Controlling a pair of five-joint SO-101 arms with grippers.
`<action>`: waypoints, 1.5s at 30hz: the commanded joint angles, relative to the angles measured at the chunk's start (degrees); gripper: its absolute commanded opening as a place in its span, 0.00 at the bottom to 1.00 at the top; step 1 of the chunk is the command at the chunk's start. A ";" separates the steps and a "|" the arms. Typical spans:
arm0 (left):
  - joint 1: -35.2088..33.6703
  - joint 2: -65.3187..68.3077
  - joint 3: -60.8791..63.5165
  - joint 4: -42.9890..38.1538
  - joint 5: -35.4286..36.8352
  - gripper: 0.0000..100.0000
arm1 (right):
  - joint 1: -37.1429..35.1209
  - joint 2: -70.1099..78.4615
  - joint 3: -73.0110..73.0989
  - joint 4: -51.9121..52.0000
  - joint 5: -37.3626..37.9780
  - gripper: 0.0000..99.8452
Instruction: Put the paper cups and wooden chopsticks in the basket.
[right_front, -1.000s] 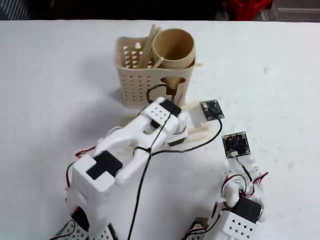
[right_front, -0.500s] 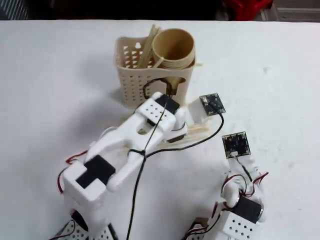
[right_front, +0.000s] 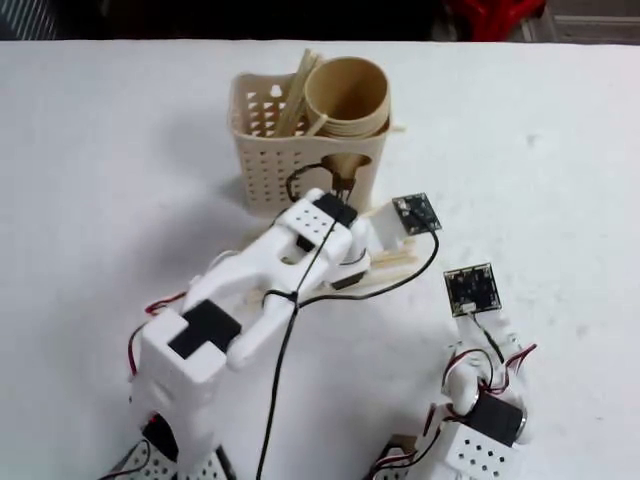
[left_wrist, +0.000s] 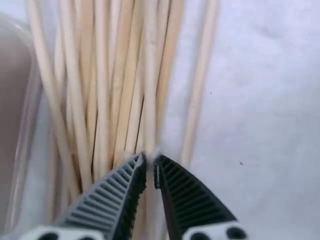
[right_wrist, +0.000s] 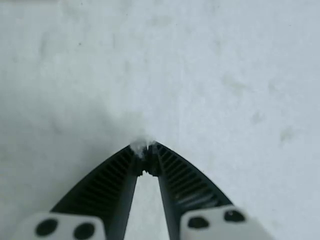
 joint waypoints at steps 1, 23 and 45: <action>-0.92 -0.22 -1.76 -0.44 0.79 0.09 | -0.31 -0.40 0.44 -0.57 0.00 0.02; -0.84 -2.33 -10.81 10.81 1.41 0.02 | -0.31 -0.40 0.44 -0.57 0.00 0.02; -7.87 -41.36 -10.90 11.16 5.01 0.02 | -0.31 -0.40 0.44 -0.57 0.00 0.02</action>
